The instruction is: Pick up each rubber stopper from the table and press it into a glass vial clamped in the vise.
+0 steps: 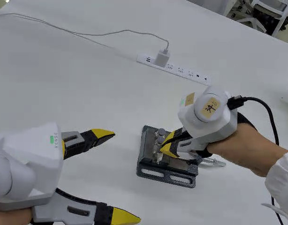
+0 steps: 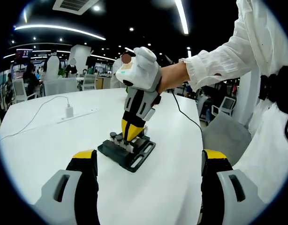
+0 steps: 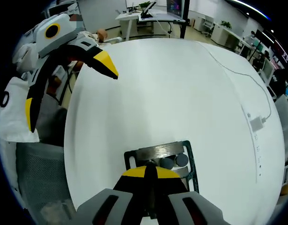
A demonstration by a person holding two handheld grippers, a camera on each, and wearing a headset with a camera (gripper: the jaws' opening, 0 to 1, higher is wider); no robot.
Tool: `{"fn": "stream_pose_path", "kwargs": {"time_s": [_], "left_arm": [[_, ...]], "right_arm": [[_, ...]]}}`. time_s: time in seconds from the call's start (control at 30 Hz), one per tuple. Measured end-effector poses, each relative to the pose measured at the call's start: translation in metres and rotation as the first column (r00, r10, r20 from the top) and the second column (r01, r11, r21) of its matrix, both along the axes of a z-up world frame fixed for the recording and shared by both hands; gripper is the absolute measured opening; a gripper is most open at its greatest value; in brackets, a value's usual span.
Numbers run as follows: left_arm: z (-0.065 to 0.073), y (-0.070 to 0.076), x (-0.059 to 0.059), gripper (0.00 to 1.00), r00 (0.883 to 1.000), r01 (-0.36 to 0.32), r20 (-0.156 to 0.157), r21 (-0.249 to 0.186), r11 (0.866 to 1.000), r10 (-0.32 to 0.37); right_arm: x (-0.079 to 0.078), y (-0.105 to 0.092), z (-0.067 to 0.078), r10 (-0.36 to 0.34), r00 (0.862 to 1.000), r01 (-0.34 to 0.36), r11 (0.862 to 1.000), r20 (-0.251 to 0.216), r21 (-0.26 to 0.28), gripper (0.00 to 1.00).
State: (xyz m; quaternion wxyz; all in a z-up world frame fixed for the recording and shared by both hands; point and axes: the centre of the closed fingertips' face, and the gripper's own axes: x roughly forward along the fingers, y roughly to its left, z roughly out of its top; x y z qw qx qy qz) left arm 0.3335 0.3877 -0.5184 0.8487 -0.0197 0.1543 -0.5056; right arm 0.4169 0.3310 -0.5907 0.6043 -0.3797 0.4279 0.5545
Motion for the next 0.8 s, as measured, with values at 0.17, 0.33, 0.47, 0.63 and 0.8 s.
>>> {"fn": "stream_pose_path", "kwargs": {"time_s": [0.17, 0.33, 0.47, 0.63, 0.8], "left_arm": [[0.0009, -0.002, 0.0006, 0.91, 1.0, 0.003, 0.004, -0.006, 1.0, -0.003], [0.001, -0.0013, 0.0004, 0.91, 1.0, 0.002, 0.005, -0.008, 1.0, -0.002], [0.0, -0.0003, 0.0003, 0.91, 1.0, 0.0, 0.003, -0.008, 1.0, 0.0], [0.001, 0.0005, 0.0011, 0.91, 1.0, -0.002, 0.007, -0.009, 1.0, 0.002], [0.0008, 0.0013, 0.0017, 0.91, 1.0, -0.006, 0.004, -0.014, 1.0, 0.006]], "right_arm": [[-0.0002, 0.0015, -0.001, 0.014, 1.0, -0.014, 1.0, 0.005, -0.028, 0.0], [-0.0002, 0.0013, -0.0014, 0.017, 1.0, -0.017, 0.999, -0.002, -0.041, 0.0], [0.0009, 0.0032, -0.0021, 0.012, 1.0, -0.012, 0.999, -0.011, -0.05, 0.0], [0.0004, 0.0028, -0.0027, 0.031, 0.999, -0.032, 0.997, -0.015, -0.072, 0.0], [0.0002, 0.0034, -0.003, 0.031, 0.999, -0.032, 0.996, -0.022, -0.083, 0.0]]}}
